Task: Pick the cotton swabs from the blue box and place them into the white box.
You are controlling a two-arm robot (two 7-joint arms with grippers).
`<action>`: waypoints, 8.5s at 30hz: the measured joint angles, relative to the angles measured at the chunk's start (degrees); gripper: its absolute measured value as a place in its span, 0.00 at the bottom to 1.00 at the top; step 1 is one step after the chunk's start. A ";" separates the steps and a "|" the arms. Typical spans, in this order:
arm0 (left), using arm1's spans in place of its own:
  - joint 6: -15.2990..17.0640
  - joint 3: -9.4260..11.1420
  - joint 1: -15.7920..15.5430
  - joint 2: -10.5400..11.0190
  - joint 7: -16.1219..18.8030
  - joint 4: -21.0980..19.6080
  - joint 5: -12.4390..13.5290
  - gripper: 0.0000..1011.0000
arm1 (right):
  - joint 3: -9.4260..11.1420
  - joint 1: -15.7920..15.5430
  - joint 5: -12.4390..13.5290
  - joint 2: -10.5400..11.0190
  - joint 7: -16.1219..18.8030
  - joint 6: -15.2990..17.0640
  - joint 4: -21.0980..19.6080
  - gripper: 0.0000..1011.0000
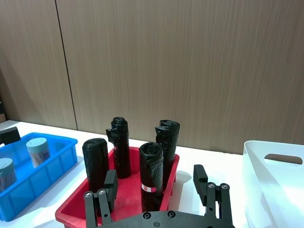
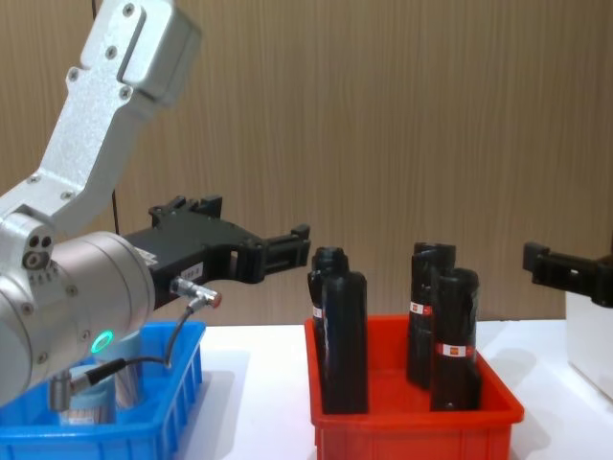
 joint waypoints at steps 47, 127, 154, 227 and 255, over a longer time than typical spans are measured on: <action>0.57 0.00 -0.08 -0.24 0.17 0.01 0.11 0.99 | 0.00 0.00 0.00 0.00 0.00 0.00 0.00 0.99; 17.22 -10.97 0.19 2.84 4.75 9.41 -12.79 0.99 | 0.00 0.00 0.00 0.00 0.00 0.00 0.00 0.99; 17.56 -10.23 -7.90 -0.22 -6.64 21.56 -8.04 0.99 | 0.00 0.00 0.00 0.00 0.00 0.00 0.00 0.99; 23.06 -7.95 -15.50 -3.88 -27.43 8.29 -4.77 0.66 | 0.00 0.00 0.00 0.00 0.00 0.00 0.00 0.99; 31.14 -4.85 -26.73 -10.22 -39.91 16.38 -2.07 0.66 | 0.01 0.04 -0.03 -0.01 0.07 0.07 0.00 0.99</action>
